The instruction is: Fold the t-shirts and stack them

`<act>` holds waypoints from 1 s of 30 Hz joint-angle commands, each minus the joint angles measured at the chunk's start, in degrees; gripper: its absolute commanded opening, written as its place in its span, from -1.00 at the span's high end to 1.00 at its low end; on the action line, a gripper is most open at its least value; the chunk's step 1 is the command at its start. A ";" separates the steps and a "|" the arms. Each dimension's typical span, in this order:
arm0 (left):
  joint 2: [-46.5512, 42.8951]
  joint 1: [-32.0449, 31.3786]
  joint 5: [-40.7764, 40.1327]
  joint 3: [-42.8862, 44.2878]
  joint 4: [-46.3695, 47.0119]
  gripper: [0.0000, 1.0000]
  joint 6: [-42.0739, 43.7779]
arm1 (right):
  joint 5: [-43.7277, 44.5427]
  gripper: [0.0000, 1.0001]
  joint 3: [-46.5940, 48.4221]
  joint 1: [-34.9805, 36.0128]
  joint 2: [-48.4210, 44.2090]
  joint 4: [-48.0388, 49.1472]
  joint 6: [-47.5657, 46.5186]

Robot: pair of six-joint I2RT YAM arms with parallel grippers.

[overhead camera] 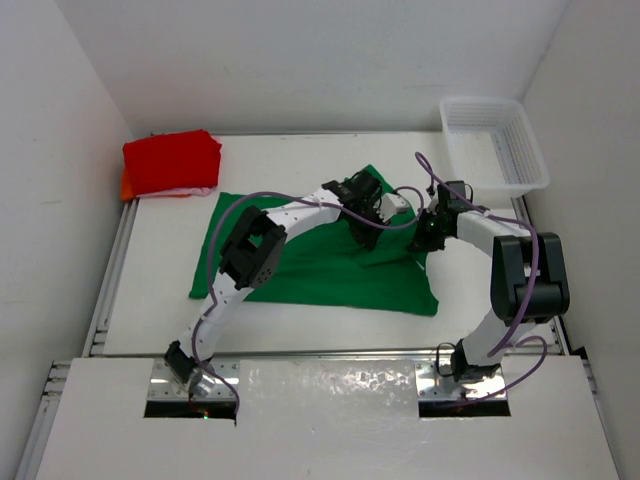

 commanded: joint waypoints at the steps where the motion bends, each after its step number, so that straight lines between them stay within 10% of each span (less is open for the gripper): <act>1: -0.90 -0.44 0.14 0.47 1.06 1.00 -0.09 | 0.49 1.00 1.03 -0.11 -0.20 1.56 0.07; 30: -15.04 2.20 -13.04 -11.12 8.53 1.00 -3.51 | -1.26 1.00 10.60 0.07 2.87 0.68 1.04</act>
